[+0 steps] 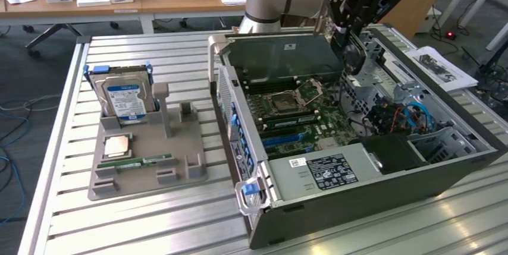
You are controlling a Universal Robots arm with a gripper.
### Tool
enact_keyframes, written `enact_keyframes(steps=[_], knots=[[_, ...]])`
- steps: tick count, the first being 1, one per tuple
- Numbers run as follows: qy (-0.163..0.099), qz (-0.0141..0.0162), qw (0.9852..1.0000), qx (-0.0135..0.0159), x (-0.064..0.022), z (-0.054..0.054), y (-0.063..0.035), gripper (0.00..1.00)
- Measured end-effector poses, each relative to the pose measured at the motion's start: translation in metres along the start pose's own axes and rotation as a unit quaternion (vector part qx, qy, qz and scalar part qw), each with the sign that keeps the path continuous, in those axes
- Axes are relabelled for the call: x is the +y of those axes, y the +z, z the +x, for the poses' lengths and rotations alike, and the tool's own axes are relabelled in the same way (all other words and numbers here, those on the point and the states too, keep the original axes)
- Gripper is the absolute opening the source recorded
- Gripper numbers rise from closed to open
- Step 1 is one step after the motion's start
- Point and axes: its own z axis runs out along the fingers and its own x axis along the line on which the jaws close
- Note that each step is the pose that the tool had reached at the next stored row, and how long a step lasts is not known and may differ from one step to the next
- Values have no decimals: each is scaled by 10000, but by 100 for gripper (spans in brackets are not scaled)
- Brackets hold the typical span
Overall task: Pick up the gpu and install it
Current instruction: 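Pick up the gpu and move the gpu toward the slot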
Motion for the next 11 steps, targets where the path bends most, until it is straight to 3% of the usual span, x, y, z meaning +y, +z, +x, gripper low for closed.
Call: enact_keyframes(steps=[7, 11], knots=[[0, 1, 10000, 0, 7, -207, 10, 27], [0, -2, 10000, 0, 8, -229, 13, 27]])
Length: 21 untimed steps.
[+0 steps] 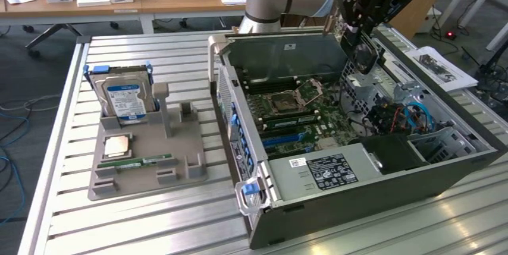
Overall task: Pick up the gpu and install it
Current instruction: 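Pick up the gpu and move the gpu toward the slot, then insert the gpu into the slot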
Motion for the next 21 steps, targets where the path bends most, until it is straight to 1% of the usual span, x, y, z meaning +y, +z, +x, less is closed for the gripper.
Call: enact_keyframes(steps=[6, 15, 21], knots=[[0, 0, 10000, 0, 0, -2, 0, 27], [0, 0, 10000, 2, 2, -58, 3, 27], [0, 1, 10000, 2, 2, -59, 3, 27]])
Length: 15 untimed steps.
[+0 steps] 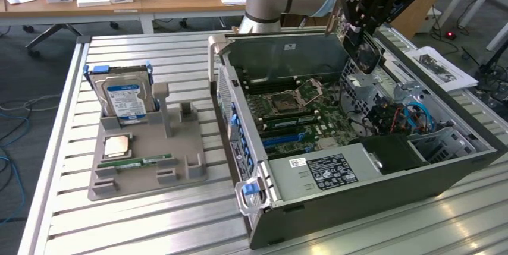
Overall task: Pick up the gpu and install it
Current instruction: 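Insert the gpu into the slot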
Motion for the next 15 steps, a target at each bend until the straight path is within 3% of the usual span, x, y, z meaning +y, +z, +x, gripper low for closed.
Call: enact_keyframes(steps=[8, 15], knots=[[-8, 0, 10000, 0, 0, 0, 0, 27], [-256, -13, 9997, 15, 0, 0, 0, 27]])
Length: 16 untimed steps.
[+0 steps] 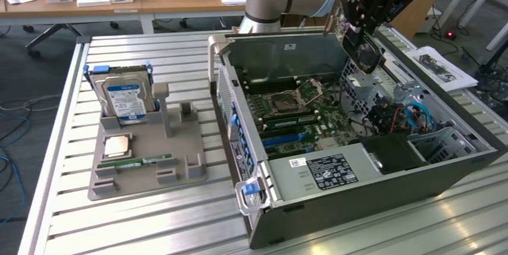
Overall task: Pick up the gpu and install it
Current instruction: 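Insert the gpu into the slot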
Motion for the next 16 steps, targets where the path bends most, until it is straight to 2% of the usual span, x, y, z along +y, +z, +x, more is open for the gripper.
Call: enact_keyframes(steps=[4, 8, 12, 16], knots=[[-225, -11, 9997, 14, 0, 0, 0, 27], [-489, -25, 9988, 29, 0, 0, 0, 27], [-764, -39, 9971, 46, 0, 0, 0, 27], [-1056, -54, 9944, 64, 0, 0, 0, 27]])
